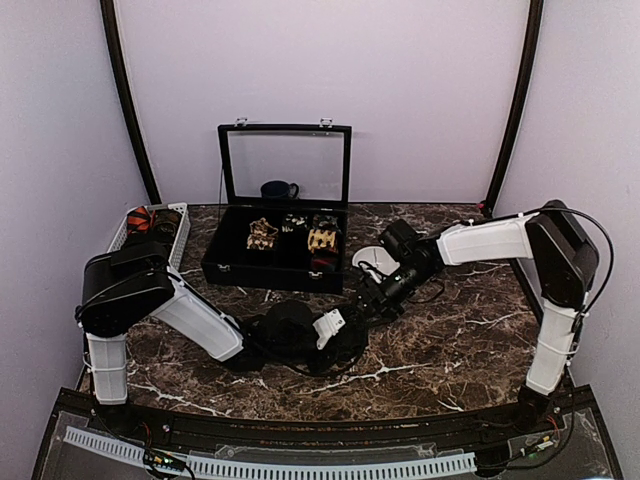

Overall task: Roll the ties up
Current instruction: Roll the tie at the center of the board.

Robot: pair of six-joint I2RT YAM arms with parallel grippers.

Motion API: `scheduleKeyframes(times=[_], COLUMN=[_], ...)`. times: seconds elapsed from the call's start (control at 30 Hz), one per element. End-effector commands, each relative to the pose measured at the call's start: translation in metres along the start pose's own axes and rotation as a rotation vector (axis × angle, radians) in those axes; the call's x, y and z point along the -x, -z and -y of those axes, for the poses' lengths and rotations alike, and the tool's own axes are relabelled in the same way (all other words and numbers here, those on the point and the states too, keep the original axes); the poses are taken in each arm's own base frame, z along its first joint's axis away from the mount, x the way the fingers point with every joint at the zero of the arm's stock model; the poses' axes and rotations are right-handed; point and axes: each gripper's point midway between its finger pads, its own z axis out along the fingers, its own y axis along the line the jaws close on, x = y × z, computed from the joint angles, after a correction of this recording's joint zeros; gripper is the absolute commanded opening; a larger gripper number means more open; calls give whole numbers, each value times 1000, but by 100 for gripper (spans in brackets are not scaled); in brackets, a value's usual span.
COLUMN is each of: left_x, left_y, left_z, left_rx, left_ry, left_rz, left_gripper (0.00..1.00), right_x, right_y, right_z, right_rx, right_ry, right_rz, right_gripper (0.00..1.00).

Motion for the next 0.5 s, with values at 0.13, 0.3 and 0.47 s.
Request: scheduleKeyframes(times=[0.13, 0.3, 0.47], left_x=[-28, -26, -18], left_y=[1, 2, 7], left_z=[-4, -4, -4], left_rx=[13, 15, 17], left_ry=[13, 14, 17], left_rz=[-114, -111, -82], left_gripper=[36, 37, 49], right_x=[-14, -9, -13], right_y=[-28, -34, -36], right_z=[9, 21, 38], right_rx=[-20, -65, -117], right_ry=[8, 8, 16], right_rz=[-89, -103, -116], right_gripper=[47, 33, 0])
